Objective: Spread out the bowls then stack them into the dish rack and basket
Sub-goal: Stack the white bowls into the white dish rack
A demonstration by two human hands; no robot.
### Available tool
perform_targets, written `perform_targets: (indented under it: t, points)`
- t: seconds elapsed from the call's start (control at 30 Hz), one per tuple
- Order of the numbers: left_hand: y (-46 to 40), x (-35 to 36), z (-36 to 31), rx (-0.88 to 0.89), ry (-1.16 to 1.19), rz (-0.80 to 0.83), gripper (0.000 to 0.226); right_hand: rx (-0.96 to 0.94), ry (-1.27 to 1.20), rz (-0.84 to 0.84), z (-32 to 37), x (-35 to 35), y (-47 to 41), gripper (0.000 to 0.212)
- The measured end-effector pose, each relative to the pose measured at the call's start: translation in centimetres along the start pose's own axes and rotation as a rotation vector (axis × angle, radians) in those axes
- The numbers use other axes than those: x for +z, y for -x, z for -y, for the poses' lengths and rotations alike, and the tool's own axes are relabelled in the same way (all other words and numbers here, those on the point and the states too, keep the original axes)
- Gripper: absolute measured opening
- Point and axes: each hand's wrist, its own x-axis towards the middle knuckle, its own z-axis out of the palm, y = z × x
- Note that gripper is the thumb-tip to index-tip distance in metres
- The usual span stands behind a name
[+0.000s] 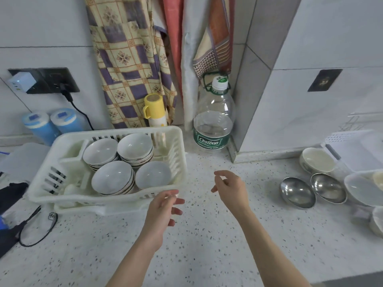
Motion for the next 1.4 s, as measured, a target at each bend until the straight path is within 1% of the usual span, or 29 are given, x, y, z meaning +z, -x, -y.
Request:
perform_targets:
  t: [0.13, 0.3, 0.4, 0.53, 0.63, 0.7, 0.8, 0.9, 1.0, 1.07, 1.13, 1.23, 1.3, 1.33, 1.4]
  points:
    - [1.9, 7.6, 2.2, -0.011, -0.02, 0.018, 0.02, 0.038, -0.039, 0.01, -3.9, -7.0, -0.1, 0.023]
    - [4.9, 18.9, 4.9, -0.051, -0.027, 0.063, 0.016, 0.063, -0.053, 0.0, -8.9, -17.4, -0.3, 0.023]
    - [6.6, 24.7, 6.4, -0.092, -0.037, 0.107, 0.015, 0.09, -0.071, -0.04, -11.6, -22.9, -0.3, 0.026]
    - [7.9, 30.8, 7.6, -0.163, -0.112, 0.175, 0.013, 0.121, -0.115, -0.106, -14.3, -29.0, -0.1, 0.021]
    - [8.0, 34.4, 8.3, -0.194, -0.218, 0.275, 0.014, 0.157, -0.151, -0.168, -15.8, -32.2, -0.4, 0.018]
    - [7.7, 36.1, 8.8, -0.192, -0.266, 0.343, 0.013, 0.179, -0.172, -0.214, -16.8, -33.8, -0.8, 0.02]
    - [7.2, 38.2, 9.3, -0.199, -0.339, 0.415, 0.017, 0.235, -0.176, -0.312, -18.3, -35.8, -1.2, 0.02]
    - [7.1, 39.9, 9.7, -0.217, -0.395, 0.47, 0.02, 0.277, -0.169, -0.424, -20.0, -38.1, -0.9, 0.02]
    - [6.9, 42.1, 9.9, -0.245, -0.426, 0.501, 0.023, 0.334, -0.143, -0.498, -21.7, -40.6, -1.0, 0.021]
    - [7.0, 43.9, 9.9, -0.268, -0.436, 0.518, 0.031, 0.369, -0.129, -0.523, -22.9, -42.2, -1.4, 0.021]
    - [7.0, 46.0, 10.1, -0.28, -0.479, 0.541, 0.041, 0.372, -0.103, -0.509, -23.9, -43.6, -2.1, 0.019]
    - [6.9, 49.3, 10.8, -0.297, -0.54, 0.581, 0.055, 0.365, -0.067, -0.457, -24.9, -45.4, -3.3, 0.022]
    - [7.0, 51.5, 11.5, -0.305, -0.539, 0.573, 0.064, 0.373, -0.037, -0.404, -25.4, -46.5, -4.1, 0.022]
    - [7.2, 52.6, 12.0, -0.305, -0.516, 0.55, 0.064, 0.375, -0.02, -0.374, -25.7, -47.0, -4.4, 0.021]
    - [7.4, 54.5, 13.1, -0.282, -0.461, 0.484, 0.057, 0.378, 0.01, -0.315, -26.4, -47.8, -4.8, 0.018]
